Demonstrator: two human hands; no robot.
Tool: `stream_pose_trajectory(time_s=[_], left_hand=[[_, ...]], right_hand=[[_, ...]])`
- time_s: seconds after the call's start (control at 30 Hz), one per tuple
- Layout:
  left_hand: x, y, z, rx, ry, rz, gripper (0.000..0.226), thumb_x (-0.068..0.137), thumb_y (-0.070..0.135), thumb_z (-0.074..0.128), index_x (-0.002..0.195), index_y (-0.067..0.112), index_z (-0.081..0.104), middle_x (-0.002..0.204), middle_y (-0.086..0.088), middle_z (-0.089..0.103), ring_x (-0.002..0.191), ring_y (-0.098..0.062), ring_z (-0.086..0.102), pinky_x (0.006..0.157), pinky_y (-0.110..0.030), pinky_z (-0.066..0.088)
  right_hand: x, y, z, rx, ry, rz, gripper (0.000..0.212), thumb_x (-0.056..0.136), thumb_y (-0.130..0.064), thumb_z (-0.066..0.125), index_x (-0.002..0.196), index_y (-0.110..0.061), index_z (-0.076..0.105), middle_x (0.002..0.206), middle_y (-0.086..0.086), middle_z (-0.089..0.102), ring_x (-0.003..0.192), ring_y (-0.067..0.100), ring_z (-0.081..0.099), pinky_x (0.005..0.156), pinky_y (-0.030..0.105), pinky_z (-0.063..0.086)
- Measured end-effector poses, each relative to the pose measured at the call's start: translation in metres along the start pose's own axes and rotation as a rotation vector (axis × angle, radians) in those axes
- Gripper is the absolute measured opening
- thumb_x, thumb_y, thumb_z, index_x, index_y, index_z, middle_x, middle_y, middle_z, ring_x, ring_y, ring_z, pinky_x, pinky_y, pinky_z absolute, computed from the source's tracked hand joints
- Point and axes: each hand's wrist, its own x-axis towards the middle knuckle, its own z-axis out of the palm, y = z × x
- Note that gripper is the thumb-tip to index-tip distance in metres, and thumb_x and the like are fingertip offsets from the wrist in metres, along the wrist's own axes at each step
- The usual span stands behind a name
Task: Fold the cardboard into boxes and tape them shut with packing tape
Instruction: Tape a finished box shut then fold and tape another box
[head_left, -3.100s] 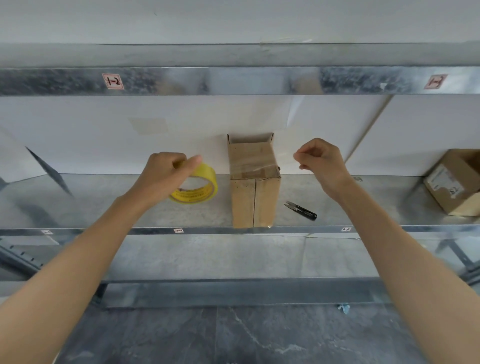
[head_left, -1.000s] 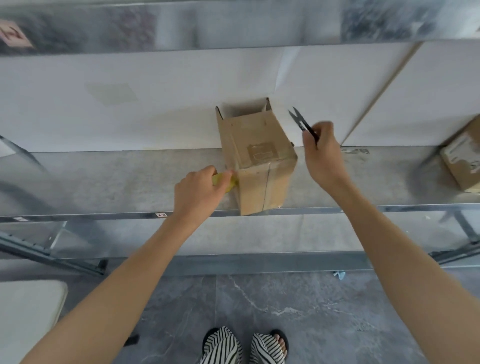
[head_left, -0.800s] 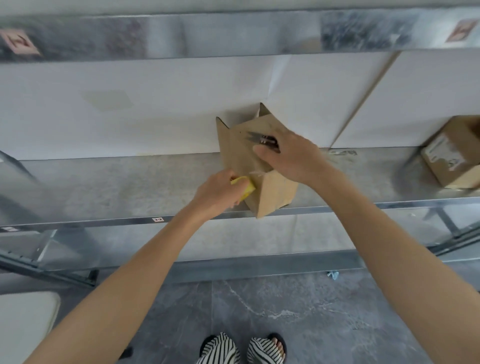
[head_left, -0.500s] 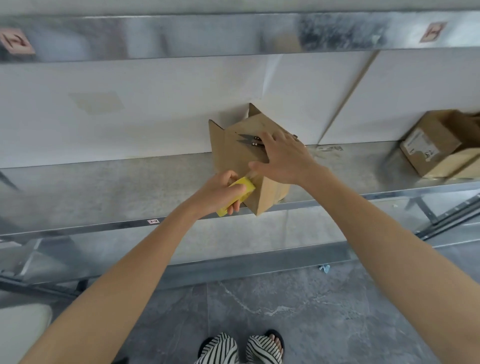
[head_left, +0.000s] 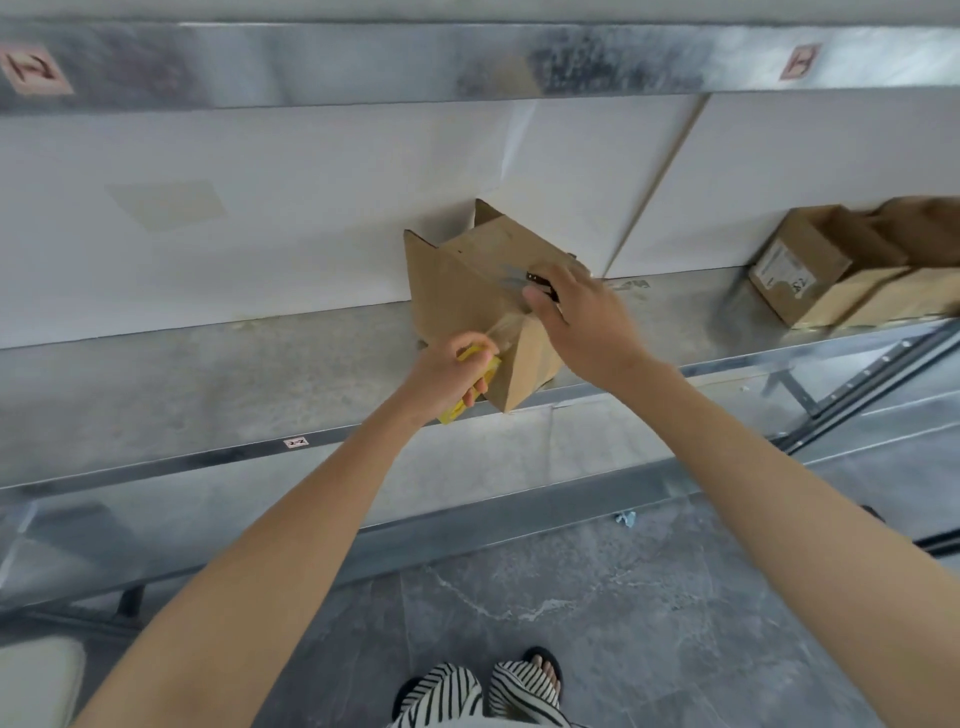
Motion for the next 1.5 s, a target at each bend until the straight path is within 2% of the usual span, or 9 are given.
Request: stream_pose_trajectory(time_s=[0.2, 0.37, 0.47, 0.57, 0.73, 1.1, 1.17, 1.37, 1.5], left_hand=[[0.002, -0.004, 0.001, -0.09, -0.022, -0.01, 0.015, 0.096, 0.019, 0.05, 0.088, 0.018, 0.063, 0.062, -0.003, 0.059, 0.04, -0.01, 0.045, 0.055, -0.026, 0.043], [0.003, -0.001, -0.001, -0.056, -0.035, 0.017, 0.016, 0.098, 0.017, 0.048, 0.095, 0.012, 0.062, 0.067, -0.005, 0.058, 0.046, -0.012, 0.047, 0.051, -0.019, 0.043], [0.004, -0.002, -0.002, -0.051, -0.049, 0.028, 0.017, 0.098, 0.019, 0.048, 0.091, 0.016, 0.062, 0.066, -0.003, 0.058, 0.045, -0.009, 0.048, 0.054, -0.021, 0.044], [0.004, -0.002, -0.002, -0.058, -0.055, 0.026, 0.018, 0.098, 0.019, 0.048, 0.086, 0.021, 0.061, 0.066, -0.002, 0.058, 0.046, -0.009, 0.048, 0.056, -0.023, 0.045], [0.004, -0.002, -0.002, -0.039, -0.022, 0.019, 0.017, 0.096, 0.018, 0.05, 0.086, 0.022, 0.063, 0.068, -0.002, 0.06, 0.061, -0.016, 0.053, 0.053, -0.015, 0.044], [0.003, 0.0, -0.004, 0.004, -0.027, 0.01, 0.016, 0.097, 0.02, 0.049, 0.095, 0.015, 0.064, 0.069, -0.003, 0.06, 0.052, -0.013, 0.05, 0.06, -0.023, 0.046], [0.005, -0.001, -0.004, 0.004, -0.028, 0.002, 0.014, 0.095, 0.02, 0.051, 0.094, 0.014, 0.063, 0.065, -0.002, 0.059, 0.048, -0.011, 0.048, 0.059, -0.023, 0.045], [0.01, 0.0, 0.004, 0.12, 0.031, -0.024, 0.011, 0.08, 0.028, 0.07, 0.083, 0.02, 0.064, 0.058, 0.005, 0.059, 0.038, 0.0, 0.048, 0.054, -0.023, 0.048], [0.01, -0.004, 0.008, 0.188, 0.104, 0.032, 0.01, 0.08, 0.031, 0.065, 0.071, 0.029, 0.063, 0.048, 0.011, 0.058, 0.039, 0.0, 0.05, 0.061, -0.031, 0.052]], right_hand=[[-0.062, -0.005, 0.021, 0.054, -0.015, 0.13, 0.034, 0.1, -0.039, 0.033, 0.1, -0.011, 0.051, 0.08, -0.001, 0.054, 0.067, 0.023, 0.05, 0.058, 0.031, 0.03], [-0.073, -0.002, 0.04, 0.18, -0.223, 0.371, 0.031, 0.101, -0.038, 0.033, 0.089, -0.013, 0.048, 0.071, -0.001, 0.051, 0.072, 0.027, 0.05, 0.06, 0.033, 0.031], [-0.069, -0.004, 0.045, 0.232, -0.253, 0.429, 0.034, 0.1, -0.039, 0.033, 0.084, -0.013, 0.047, 0.068, -0.001, 0.049, 0.071, 0.026, 0.048, 0.062, 0.033, 0.032], [-0.063, -0.006, 0.046, 0.278, -0.248, 0.447, 0.035, 0.1, -0.039, 0.032, 0.085, -0.012, 0.049, 0.07, -0.001, 0.05, 0.072, 0.024, 0.048, 0.063, 0.033, 0.033], [-0.054, -0.011, 0.047, 0.316, -0.222, 0.42, 0.038, 0.101, -0.037, 0.032, 0.094, -0.007, 0.055, 0.08, 0.005, 0.056, 0.081, 0.028, 0.053, 0.068, 0.035, 0.037], [-0.061, 0.008, 0.041, 0.259, -0.306, 0.428, 0.034, 0.1, -0.036, 0.037, 0.087, -0.01, 0.054, 0.067, -0.001, 0.05, 0.064, 0.019, 0.045, 0.053, 0.03, 0.031], [-0.066, 0.016, 0.033, 0.248, -0.257, 0.416, 0.031, 0.099, -0.034, 0.04, 0.087, -0.01, 0.056, 0.064, -0.002, 0.05, 0.061, 0.018, 0.045, 0.051, 0.029, 0.03], [-0.033, 0.01, -0.006, 0.347, 0.168, 0.324, 0.023, 0.094, -0.033, 0.052, 0.081, -0.015, 0.048, 0.06, -0.006, 0.043, 0.053, 0.008, 0.038, 0.05, 0.023, 0.03], [0.014, 0.013, -0.015, 0.216, 0.216, 0.225, 0.023, 0.094, -0.031, 0.054, 0.103, -0.01, 0.05, 0.082, -0.001, 0.053, 0.075, 0.02, 0.048, 0.059, 0.029, 0.028]])
